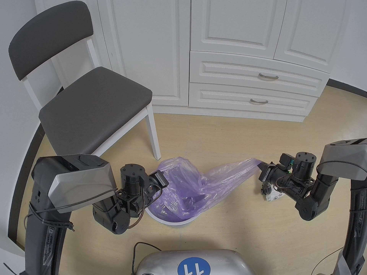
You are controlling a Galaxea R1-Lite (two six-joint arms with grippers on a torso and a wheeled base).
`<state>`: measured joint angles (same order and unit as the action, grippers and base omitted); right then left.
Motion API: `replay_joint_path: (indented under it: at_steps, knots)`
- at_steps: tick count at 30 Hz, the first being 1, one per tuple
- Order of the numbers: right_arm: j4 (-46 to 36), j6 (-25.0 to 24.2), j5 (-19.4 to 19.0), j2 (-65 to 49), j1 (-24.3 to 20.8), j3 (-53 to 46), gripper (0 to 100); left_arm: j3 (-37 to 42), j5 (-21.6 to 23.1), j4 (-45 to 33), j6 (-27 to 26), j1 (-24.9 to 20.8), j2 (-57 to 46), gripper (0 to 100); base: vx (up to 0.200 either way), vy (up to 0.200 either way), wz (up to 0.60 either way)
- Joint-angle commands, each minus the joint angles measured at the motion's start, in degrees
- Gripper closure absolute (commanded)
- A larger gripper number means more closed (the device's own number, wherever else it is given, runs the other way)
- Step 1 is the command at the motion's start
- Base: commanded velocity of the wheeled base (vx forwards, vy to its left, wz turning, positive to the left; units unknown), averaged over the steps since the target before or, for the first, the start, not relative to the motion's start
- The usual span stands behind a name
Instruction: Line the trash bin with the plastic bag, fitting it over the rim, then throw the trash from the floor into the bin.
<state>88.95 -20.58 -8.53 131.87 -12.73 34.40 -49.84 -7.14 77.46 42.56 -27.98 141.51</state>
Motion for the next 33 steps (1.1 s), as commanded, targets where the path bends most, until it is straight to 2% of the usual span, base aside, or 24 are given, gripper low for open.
replay_joint_path:
  at_steps: [1, 3, 9, 13, 18, 19, 21, 22, 28, 33]
  knots:
    - [1.05, -0.16, -0.43, -3.19, 1.04, -0.48, 100, -3.08, 0.02, -1.79, -0.46, -0.41, 2.28, 100, 0.000, 0.000, 0.00]
    - [1.05, -0.16, -0.52, -3.19, 0.33, -1.35, 100, -4.92, -0.06, -4.95, -0.99, -0.41, 2.63, 100, 0.000, 0.000, 0.00]
    - [1.05, -0.34, -0.34, -0.73, -2.39, -2.06, 100, -4.31, -0.24, -4.95, -1.42, 1.35, 1.84, 100, 0.000, 0.000, 0.00]
    - [1.05, -1.48, 0.01, 3.31, -6.26, -0.48, 100, 1.41, 0.11, -4.77, -1.78, 5.13, -4.05, 100, 0.000, 0.000, 0.00]
    - [1.05, -6.14, 1.41, 5.77, -9.60, 4.62, 100, 8.88, 2.05, -2.66, -1.86, 7.85, -11.69, 100, 0.000, 0.000, 0.00]
    - [1.05, -8.78, 3.26, 6.83, -11.09, 7.61, 100, 13.10, 4.07, -2.22, -1.95, 9.08, -15.30, 100, 0.000, 0.000, 0.00]
    - [1.05, -9.74, 4.40, 7.70, -11.88, 9.10, 100, 15.12, 5.12, -2.22, -1.95, 9.52, -16.97, 100, 0.000, 0.000, 0.00]
    - [1.05, -10.01, 6.25, 9.55, -12.59, 11.39, 100, 18.02, 6.88, -2.22, -1.95, 10.31, -19.43, 100, 0.000, 0.000, 0.00]
    - [1.05, -9.57, 7.13, 11.31, -11.09, 12.53, 100, 20.48, 8.20, -2.22, -4.32, 13.74, -18.73, 100, 0.000, 0.000, 0.00]
    - [1.05, -5.97, 6.51, 14.03, -9.07, 13.06, 100, 20.57, 11.01, -1.79, -8.28, 16.20, -14.07, 100, 0.000, 0.000, 0.00]
